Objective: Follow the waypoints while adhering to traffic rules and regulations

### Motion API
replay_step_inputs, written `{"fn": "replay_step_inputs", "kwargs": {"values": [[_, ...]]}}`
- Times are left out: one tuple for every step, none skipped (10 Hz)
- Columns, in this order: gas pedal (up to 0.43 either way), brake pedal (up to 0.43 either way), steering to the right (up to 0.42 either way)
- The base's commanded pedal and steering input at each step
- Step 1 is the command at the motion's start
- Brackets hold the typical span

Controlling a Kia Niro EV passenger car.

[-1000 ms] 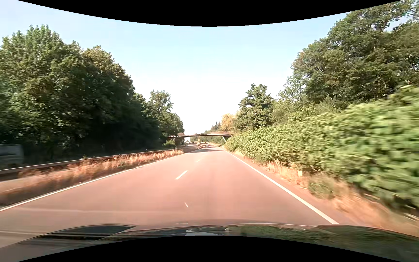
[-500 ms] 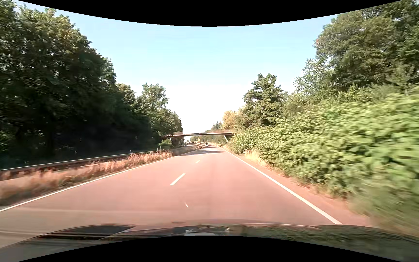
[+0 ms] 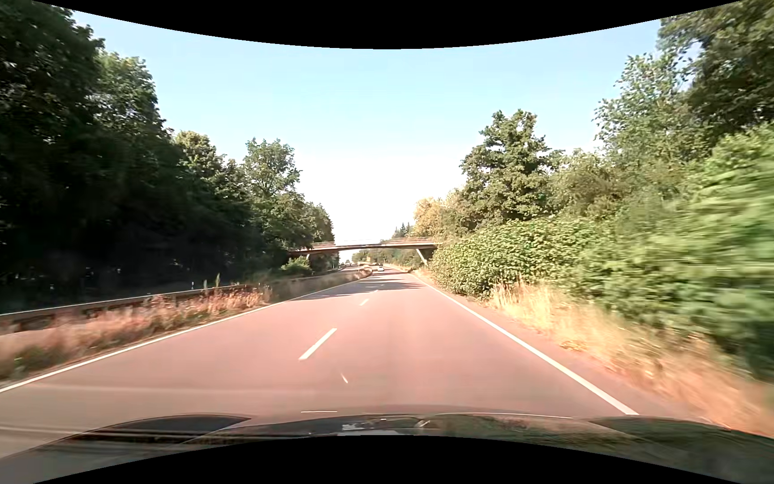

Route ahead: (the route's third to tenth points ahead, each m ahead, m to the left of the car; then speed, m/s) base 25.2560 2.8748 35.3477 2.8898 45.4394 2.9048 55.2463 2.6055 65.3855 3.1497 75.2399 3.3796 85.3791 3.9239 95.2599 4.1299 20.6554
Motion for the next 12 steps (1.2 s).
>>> {"fn": "replay_step_inputs", "kwargs": {"values": [[0.169,0.0,-0.003],[0.169,0.0,-0.002],[0.169,0.0,-0.001],[0.169,0.0,-0.001],[0.169,0.0,-0.001],[0.169,0.0,-0.001],[0.169,0.0,-0.001],[0.169,0.0,-0.001],[0.169,0.0,-0.001],[0.169,0.0,-0.001],[0.169,0.0,-0.001],[0.169,0.0,-0.001]]}}
